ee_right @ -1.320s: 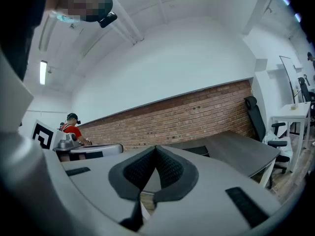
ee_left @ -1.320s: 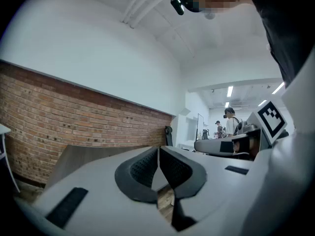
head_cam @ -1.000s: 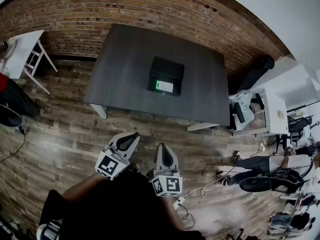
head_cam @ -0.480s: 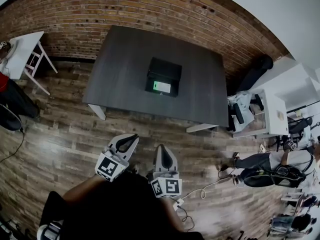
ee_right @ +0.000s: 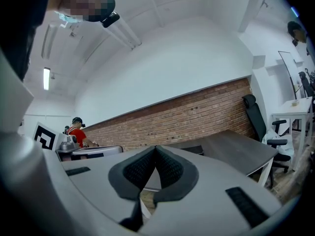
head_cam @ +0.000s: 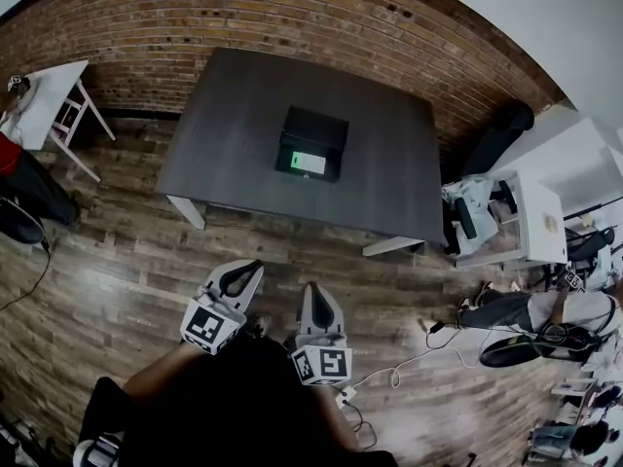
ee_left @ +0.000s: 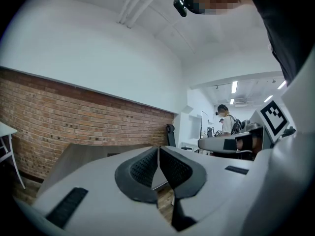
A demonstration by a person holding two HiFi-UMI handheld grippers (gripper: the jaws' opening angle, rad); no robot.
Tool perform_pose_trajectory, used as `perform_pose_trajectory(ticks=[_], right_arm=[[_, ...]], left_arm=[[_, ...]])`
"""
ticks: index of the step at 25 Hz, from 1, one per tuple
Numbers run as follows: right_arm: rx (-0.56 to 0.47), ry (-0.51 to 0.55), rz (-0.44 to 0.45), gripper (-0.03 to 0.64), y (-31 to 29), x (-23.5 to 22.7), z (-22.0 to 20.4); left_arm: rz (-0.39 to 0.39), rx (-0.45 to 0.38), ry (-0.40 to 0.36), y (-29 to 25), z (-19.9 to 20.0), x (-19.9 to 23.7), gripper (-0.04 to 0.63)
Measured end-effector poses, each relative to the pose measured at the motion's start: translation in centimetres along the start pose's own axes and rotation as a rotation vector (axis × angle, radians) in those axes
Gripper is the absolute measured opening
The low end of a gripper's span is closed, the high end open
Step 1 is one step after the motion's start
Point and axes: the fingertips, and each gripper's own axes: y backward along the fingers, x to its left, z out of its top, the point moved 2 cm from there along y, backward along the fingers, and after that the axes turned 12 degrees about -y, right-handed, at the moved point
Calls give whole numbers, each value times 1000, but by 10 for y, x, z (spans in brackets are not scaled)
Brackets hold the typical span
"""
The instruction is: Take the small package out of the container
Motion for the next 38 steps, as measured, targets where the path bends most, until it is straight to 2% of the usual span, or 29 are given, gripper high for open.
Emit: perform_pose_trajectory(ticks=[8, 13, 18, 26, 38], right_arm=[[9, 6, 43, 24, 14, -18, 1], [18, 4, 63, 25, 10, -18, 0], [20, 1, 48, 23, -3, -27, -2], [28, 6, 26, 24, -37, -42, 2], [58, -2, -14, 25, -113, -59, 7]], left_arm=[[35, 19, -13, 0, -3, -27, 40], [56, 15, -3, -3, -1, -23, 40], [40, 17, -9, -16, -7, -18, 40], [17, 9, -6, -49, -9, 4, 40], [-27, 18, 1, -106, -19, 59, 40]])
